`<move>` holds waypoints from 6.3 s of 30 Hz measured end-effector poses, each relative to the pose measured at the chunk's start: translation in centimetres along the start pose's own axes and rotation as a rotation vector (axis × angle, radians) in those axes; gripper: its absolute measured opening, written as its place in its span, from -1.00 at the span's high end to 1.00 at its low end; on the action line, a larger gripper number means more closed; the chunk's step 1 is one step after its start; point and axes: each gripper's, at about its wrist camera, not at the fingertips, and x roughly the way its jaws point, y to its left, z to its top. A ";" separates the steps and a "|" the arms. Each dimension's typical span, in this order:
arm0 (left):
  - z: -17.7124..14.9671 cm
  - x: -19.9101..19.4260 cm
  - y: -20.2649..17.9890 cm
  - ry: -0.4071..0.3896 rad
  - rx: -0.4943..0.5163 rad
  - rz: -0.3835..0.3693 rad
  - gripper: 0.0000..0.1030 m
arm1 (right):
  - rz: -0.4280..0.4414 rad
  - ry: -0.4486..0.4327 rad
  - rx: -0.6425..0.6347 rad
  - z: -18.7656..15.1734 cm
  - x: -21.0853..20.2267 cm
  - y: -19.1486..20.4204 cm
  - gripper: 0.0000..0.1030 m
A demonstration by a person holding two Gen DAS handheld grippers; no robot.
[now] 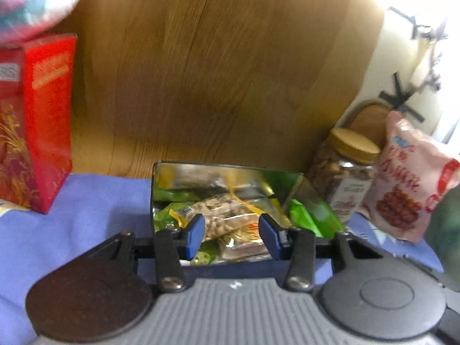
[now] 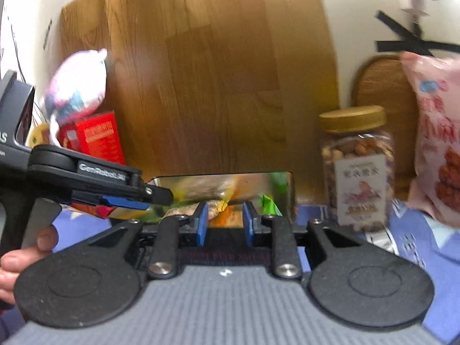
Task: Organize snacks
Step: 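Carry the candy box into the tin and open the left gripper, then grasp the light green pack with the left gripper, then carry the light green pack into the tin and release it, then grasp the orange-red snack bag with the right gripper, then lift the orange-red bag and carry it over the tin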
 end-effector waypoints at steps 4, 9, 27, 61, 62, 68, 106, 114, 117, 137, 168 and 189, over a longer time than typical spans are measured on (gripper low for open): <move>-2.4 -3.2 -1.4 0.000 0.033 -0.100 0.14 | 0.057 0.076 0.189 -2.6 -4.1 -3.6 0.44; -6.9 -2.2 -3.4 0.169 0.060 -0.199 0.14 | 0.104 0.148 0.388 -6.8 -8.8 -6.3 0.40; -10.3 -3.8 -2.0 0.205 -0.114 -0.209 0.33 | 0.191 0.222 0.290 -6.8 -5.8 -0.8 0.41; -8.7 -7.5 -1.1 0.141 -0.010 -0.131 0.30 | 0.136 0.189 -0.193 -5.7 -4.9 7.3 0.50; -7.4 -7.7 -1.4 0.112 0.002 -0.130 0.30 | 0.130 0.164 -0.200 -4.7 -4.7 7.4 0.50; -0.9 -5.0 -1.7 0.020 0.026 -0.111 0.30 | 0.087 0.067 -0.228 0.5 -0.5 7.0 0.50; -15.0 -6.1 -5.7 0.209 0.136 -0.002 0.10 | 0.109 0.222 0.357 -12.0 -14.2 -3.1 0.17; -17.6 -7.0 -7.5 0.129 0.247 0.099 0.10 | 0.239 0.245 0.522 -12.9 -13.3 -2.7 0.30; -18.0 -7.1 -7.6 0.108 0.265 0.107 0.10 | 0.234 0.237 0.500 -12.9 -13.4 -2.1 0.30; -17.1 -6.8 -7.4 0.153 0.233 0.101 0.08 | 0.194 0.223 0.409 -13.0 -13.2 -1.0 0.36; -17.0 -6.4 -7.6 0.170 0.257 0.078 -0.17 | 0.201 0.146 0.615 -11.8 -14.9 -4.4 0.81; -16.7 -6.6 -7.0 0.177 0.227 0.032 -0.22 | 0.229 0.218 0.598 -12.7 -13.8 -3.6 0.80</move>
